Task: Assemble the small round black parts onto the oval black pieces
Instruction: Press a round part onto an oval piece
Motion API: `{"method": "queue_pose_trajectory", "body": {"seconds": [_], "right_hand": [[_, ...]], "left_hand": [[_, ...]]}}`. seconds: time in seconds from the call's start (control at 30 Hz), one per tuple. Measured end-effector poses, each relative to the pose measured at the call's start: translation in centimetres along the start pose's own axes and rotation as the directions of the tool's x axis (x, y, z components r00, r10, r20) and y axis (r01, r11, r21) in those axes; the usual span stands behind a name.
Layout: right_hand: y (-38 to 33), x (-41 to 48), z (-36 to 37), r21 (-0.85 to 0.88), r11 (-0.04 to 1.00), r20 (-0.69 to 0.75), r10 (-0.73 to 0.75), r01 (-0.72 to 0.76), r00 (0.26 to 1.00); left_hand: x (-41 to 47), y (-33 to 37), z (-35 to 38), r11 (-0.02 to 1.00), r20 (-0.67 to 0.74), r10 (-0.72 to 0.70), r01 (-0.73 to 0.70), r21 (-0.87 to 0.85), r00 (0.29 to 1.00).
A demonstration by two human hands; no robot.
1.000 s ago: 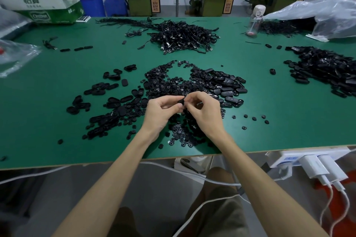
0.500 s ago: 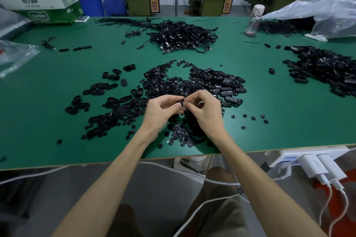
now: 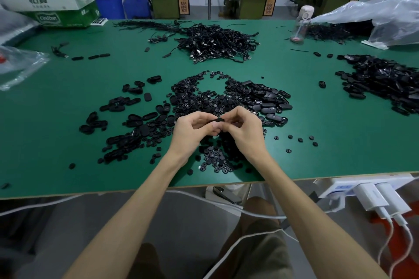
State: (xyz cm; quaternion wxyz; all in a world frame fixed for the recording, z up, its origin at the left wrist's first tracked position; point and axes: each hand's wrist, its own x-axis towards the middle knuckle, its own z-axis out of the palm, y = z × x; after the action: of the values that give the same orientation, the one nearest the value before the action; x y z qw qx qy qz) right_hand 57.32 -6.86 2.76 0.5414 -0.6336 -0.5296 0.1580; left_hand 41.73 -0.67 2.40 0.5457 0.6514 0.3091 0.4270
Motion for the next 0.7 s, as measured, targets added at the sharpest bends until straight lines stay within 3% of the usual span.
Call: {"method": "queue_pose_trajectory", "body": {"seconds": [0.43,0.7], "right_hand": [[-0.46,-0.29,-0.01,0.031,0.999,0.053,-0.014,0.012,0.999],[-0.65,-0.33,-0.17,0.049,0.999,0.032,0.005,-0.007,0.999]], "left_hand": [[0.24,-0.41,0.2,0.988,-0.051,0.041,-0.033,0.152,0.998],[0.21,-0.27,0.03,0.998,-0.024,0.016,-0.014,0.067,1.0]]}}
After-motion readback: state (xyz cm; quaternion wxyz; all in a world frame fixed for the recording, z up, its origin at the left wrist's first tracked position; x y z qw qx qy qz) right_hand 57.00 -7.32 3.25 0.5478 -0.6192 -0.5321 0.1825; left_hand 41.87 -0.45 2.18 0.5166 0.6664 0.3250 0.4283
